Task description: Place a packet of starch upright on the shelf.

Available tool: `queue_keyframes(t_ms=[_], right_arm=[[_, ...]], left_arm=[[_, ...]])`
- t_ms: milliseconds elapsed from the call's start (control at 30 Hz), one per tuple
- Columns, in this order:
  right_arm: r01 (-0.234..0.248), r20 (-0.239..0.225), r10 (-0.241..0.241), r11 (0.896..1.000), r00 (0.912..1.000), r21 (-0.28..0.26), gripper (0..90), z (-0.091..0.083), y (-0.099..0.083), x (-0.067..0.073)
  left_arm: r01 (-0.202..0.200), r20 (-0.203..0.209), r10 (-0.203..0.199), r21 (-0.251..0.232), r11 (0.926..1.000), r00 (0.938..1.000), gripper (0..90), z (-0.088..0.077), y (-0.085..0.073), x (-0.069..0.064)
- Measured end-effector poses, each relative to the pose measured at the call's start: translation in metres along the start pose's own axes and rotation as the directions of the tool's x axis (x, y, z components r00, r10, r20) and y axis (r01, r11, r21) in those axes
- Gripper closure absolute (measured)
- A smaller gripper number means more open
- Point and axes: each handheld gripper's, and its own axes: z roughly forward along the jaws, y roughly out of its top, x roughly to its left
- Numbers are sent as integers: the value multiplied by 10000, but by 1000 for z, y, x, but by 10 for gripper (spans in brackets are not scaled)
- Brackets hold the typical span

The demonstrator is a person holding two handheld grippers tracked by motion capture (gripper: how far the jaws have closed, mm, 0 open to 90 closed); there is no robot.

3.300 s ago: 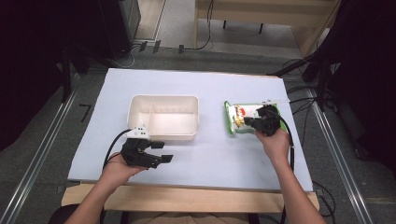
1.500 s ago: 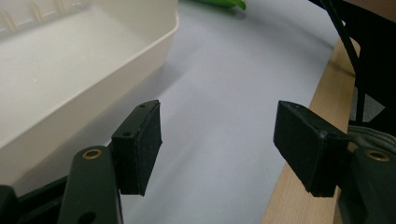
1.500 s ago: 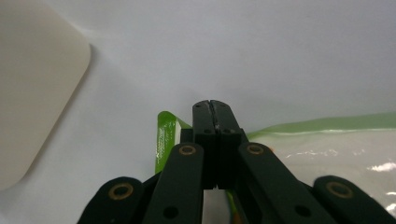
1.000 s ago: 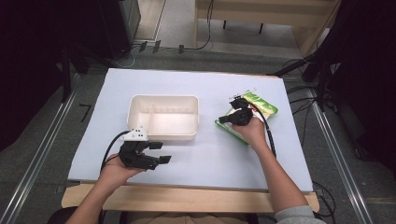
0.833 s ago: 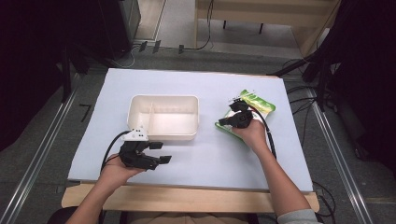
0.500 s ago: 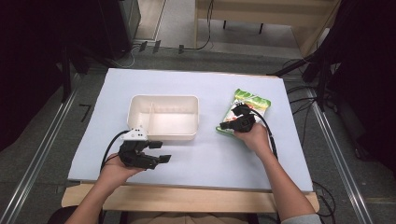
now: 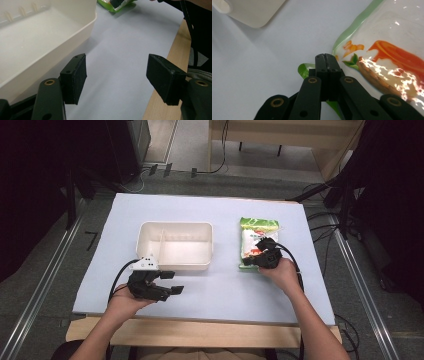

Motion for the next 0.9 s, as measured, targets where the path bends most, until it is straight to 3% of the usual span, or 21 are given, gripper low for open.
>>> queue_keyframes(t_ms=[200, 367, 400, 467, 500, 567, 667, 900], right_arm=[[-208, 9, 208, 9998, 9998, 76, 863, -2, 2, 2], [-299, 219, 311, 9980, 9993, -550, 807, -13, 8, 2], [-287, 371, 321, 9958, 9988, -872, 710, -21, 10, 1], [-289, 509, 340, 9947, 9981, -988, 665, -25, 11, 1], [-315, 741, 410, 9916, 9964, -1255, 598, -32, 13, -1], [-411, 925, 558, 9871, 9941, -1545, 549, -40, 14, -5], [-700, 1087, 916, 9797, 9898, -1880, 522, -49, 15, -15], [-1121, 1648, 1472, 9723, 9753, -2052, 499, -59, 14, -38]], left_arm=[[-75, 45, 75, -19, 10000, 10000, 333, 1, 0, 0], [-101, 3, 101, 20, 9999, 9999, 333, 1, 0, -1], [-109, 9, 109, 15, 9999, 9999, 333, 0, 0, -1], [-105, -3, 105, 19, 9999, 9999, 333, 0, 0, -1], [-93, -4, 93, 14, 10000, 10000, 333, 0, 0, -1], [-87, -44, 87, 13, 10000, 10000, 333, 0, -1, -1], [-130, -55, 131, 69, 9999, 9999, 333, 0, -1, -1], [-111, -148, 113, 128, 9999, 9998, 333, -1, -3, -2]])
